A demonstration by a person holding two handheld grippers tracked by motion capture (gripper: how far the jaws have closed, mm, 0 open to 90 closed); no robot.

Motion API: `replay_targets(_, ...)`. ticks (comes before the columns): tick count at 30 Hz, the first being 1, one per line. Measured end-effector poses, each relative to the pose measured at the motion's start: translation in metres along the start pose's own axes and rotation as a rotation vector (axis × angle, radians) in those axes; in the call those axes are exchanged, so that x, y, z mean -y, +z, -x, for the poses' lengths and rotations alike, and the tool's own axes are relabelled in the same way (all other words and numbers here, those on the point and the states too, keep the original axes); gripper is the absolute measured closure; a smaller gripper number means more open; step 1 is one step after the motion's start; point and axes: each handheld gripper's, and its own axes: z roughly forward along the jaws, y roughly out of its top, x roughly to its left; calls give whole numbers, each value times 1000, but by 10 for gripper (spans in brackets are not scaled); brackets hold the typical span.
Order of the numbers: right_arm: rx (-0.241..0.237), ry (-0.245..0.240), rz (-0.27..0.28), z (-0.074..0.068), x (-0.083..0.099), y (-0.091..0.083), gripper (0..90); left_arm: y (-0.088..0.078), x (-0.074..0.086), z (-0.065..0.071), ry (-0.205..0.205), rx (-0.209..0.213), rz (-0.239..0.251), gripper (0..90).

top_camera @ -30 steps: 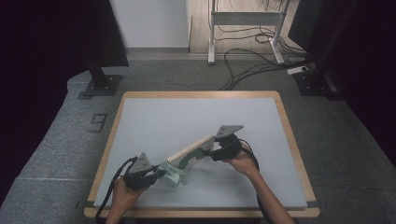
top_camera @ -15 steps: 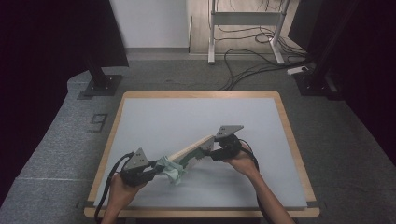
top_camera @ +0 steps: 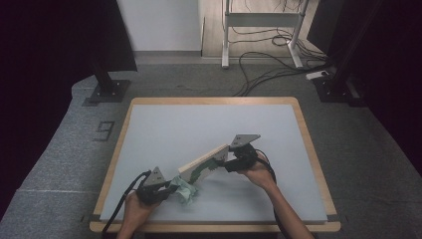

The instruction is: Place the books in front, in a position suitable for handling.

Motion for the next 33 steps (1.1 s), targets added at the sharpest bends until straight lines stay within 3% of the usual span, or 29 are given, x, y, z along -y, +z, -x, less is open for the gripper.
replay_targets(8,3,1,-1,-1,0,0,324,3,4,-1,-20,8,12,774)
replay_targets(12,3,-2,0,-1,0,1,324,-4,-3,-2,-27,23,18,771)
replay_targets(17,5,-5,-2,-1,0,0,320,-16,-16,0,14,13,23,771)
replay_targets(25,4,-9,-8,-1,0,0,320,-45,-37,3,38,17,113,769)
replay_targets(28,6,-8,-9,-1,0,0,320,-52,-46,5,63,-1,114,768)
replay_targets(33,9,-3,-6,-1,0,1,323,-51,-43,1,46,10,120,767)
